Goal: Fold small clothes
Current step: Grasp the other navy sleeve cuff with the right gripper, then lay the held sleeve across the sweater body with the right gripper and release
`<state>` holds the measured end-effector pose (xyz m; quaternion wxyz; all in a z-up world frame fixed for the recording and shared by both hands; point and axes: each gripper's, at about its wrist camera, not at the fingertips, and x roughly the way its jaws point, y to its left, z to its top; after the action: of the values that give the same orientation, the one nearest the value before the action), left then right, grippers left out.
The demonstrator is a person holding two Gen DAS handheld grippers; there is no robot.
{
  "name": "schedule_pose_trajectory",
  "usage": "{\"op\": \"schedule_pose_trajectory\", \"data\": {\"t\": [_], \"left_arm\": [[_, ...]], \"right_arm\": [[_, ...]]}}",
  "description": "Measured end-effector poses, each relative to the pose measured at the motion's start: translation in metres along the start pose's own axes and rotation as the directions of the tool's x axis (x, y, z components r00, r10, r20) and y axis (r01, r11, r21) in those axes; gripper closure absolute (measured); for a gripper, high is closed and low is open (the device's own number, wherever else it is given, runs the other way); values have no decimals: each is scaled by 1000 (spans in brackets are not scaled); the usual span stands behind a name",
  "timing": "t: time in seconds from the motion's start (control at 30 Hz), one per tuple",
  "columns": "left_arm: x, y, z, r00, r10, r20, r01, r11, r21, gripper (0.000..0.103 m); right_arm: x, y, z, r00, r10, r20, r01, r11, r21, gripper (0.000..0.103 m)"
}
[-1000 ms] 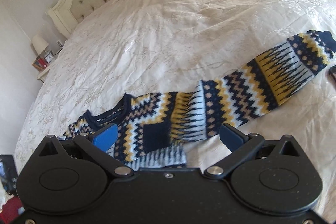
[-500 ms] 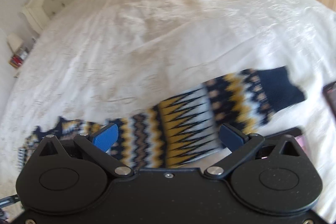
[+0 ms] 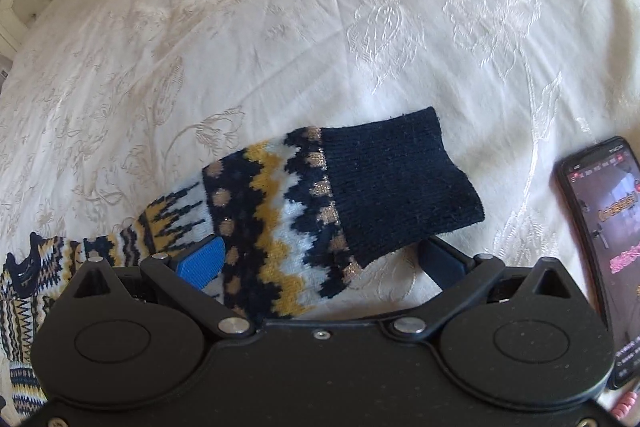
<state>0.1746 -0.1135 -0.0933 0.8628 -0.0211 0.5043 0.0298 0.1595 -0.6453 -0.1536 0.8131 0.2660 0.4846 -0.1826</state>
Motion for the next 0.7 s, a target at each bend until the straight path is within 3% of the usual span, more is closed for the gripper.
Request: {"op": "schedule_pose_trajectory", "data": {"t": [0.23,0.3,0.33,0.37,0.4,0.47,0.53,0.7], "left_arm": [[0,7,-6,1000,17,-13,-17,1000,-11,14],[1,9,-7,1000,17,-18,-17,1000,-13,14],[2,10,-8,1000,15,-19,-16,1000,-14,14],[2,11,-8,1000,13,-20,-13,1000,-15,14],[3,13,-8,1000,11,-21,-11,1000,-15,14],[4,15,-8,1000,5,-23,-6,1000,-12,14],[6,20,-8,1000,0,-22,0,1000,-12,14],[17,35,-3,999,-29,-46,29,1000,2,14]], "right_arm": [[-2,1,-2,995,37,93,-40,999,33,0],[-5,4,-2,992,19,121,-20,1000,10,18],[-7,8,0,991,-12,132,14,1000,-11,39],[-8,11,2,990,-33,140,38,999,-31,51],[-10,14,2,989,-34,143,41,998,-45,54],[-16,21,3,988,-39,151,49,997,-62,71],[-25,33,3,985,-27,171,42,995,-86,78],[-47,89,-1,974,92,209,-57,984,-166,79]]}}
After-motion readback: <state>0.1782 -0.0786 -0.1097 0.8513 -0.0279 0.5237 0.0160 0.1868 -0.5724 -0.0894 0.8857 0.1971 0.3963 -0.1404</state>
